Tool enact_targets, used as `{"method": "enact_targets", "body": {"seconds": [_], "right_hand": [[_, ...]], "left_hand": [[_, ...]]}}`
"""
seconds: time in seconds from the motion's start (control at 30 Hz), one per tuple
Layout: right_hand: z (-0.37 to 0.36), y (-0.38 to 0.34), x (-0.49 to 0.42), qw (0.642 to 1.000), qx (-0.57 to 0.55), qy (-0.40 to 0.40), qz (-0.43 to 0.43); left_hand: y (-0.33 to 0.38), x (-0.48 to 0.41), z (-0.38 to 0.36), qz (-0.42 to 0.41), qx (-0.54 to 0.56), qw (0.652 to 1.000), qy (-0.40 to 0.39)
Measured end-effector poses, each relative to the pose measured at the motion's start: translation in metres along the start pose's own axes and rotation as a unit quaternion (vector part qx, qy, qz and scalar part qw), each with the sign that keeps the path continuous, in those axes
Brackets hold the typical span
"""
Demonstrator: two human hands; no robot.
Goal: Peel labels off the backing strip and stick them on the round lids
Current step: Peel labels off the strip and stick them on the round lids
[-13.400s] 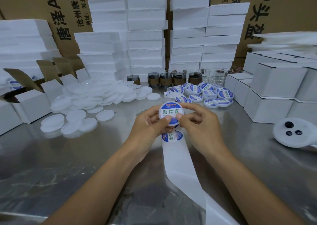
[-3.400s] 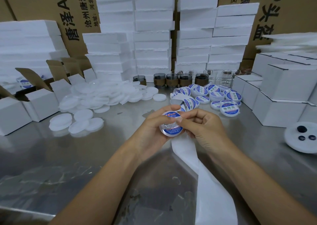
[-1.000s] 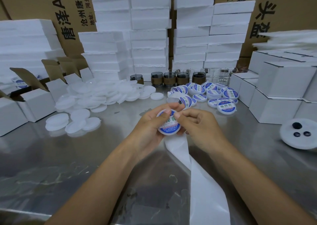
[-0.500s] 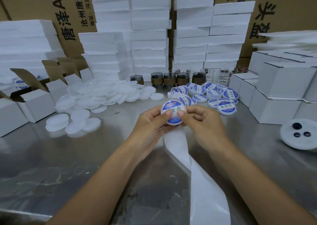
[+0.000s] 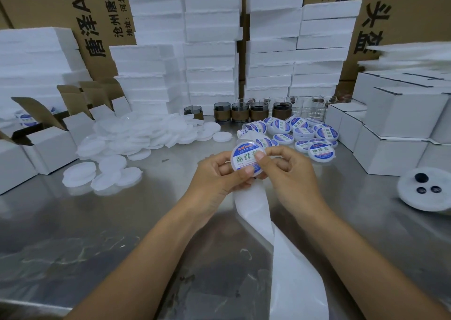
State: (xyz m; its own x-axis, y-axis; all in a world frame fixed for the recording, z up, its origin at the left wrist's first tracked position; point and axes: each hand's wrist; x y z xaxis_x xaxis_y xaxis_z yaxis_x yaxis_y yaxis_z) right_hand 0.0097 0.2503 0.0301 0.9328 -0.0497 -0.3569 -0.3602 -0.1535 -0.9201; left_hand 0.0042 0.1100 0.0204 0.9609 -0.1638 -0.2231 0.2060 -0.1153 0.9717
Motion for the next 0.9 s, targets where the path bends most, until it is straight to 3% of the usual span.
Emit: {"method": "enact_targets", "body": {"seconds": [0.23, 0.73, 0.9], "right_hand": [[-0.0008, 0.0012, 0.0001, 0.999, 0.05, 0.001, 0.021], [-0.001, 0.0022, 0.002, 0.997, 0.056, -0.037, 0.027], [0.0002, 0.0009, -0.0016, 0.998, 0.051, -0.017, 0.027]], "left_hand": [[0.0025, 0.0008, -0.0008, 0.003, 0.007, 1.0, 0.007], [0.0055, 0.0014, -0.001, -0.003, -0.012, 0.999, 0.029], [0.005, 0.0011, -0.0003, -0.002, -0.014, 0.999, 0.032]]}}
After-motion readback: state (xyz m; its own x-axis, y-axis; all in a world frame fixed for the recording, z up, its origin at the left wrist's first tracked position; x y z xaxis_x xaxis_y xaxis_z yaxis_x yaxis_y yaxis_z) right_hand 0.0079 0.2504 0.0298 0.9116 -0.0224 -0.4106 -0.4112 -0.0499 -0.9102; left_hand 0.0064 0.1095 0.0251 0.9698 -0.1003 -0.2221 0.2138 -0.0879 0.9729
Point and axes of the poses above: each hand's wrist, its own x-axis away from the middle knuckle, its own z-axis out of the back of the hand, y = z × x, and after that the axes turned 8 degrees about -x, right-handed
